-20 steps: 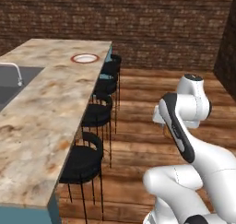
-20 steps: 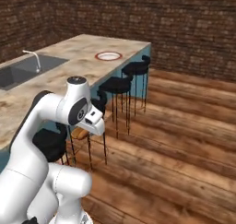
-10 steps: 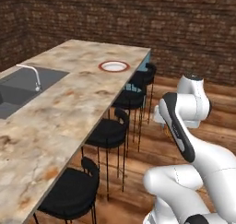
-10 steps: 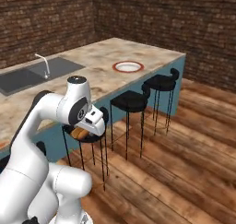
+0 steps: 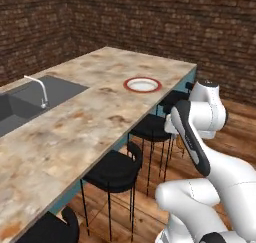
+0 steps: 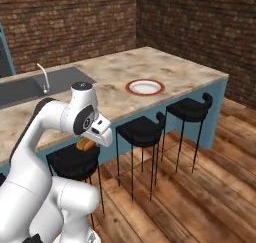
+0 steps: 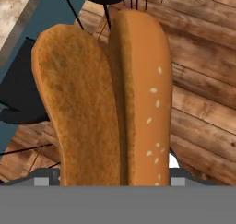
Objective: Move the hot dog bun to the plate on the dining table and place the condiment next to that plate. Then navigate to the fridge and take the sausage and place it on the plate as well.
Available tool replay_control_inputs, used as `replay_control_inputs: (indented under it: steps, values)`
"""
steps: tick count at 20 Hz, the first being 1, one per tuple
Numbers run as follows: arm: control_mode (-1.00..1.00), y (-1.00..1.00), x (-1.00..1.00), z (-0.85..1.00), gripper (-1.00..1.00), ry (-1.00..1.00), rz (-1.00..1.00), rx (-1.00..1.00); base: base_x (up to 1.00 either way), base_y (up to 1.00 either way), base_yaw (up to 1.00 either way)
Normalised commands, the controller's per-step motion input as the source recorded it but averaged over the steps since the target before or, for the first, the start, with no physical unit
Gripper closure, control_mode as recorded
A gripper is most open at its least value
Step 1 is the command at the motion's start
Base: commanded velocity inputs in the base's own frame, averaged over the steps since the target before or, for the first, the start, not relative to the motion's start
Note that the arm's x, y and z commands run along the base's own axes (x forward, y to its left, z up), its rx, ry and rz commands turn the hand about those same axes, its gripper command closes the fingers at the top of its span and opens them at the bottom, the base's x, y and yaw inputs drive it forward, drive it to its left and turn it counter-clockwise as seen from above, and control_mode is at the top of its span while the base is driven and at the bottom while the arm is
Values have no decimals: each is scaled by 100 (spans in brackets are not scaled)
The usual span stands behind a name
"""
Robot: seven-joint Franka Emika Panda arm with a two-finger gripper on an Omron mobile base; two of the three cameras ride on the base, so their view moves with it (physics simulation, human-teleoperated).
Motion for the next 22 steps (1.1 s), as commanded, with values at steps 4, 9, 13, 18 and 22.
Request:
replay_control_inputs:
  steps: [4,9,13,18,22]
  values:
    - [100,0,0,0,100,0,0,0,67,-99,35]
    - [100,0,0,0,100,0,0,0,49,-88,42]
    - [100,0,0,0,100,0,0,0,41,-91,41]
    - [100,0,0,0,100,0,0,0,38,-80,44]
    - [100,0,0,0,100,0,0,0,34,-76,47]
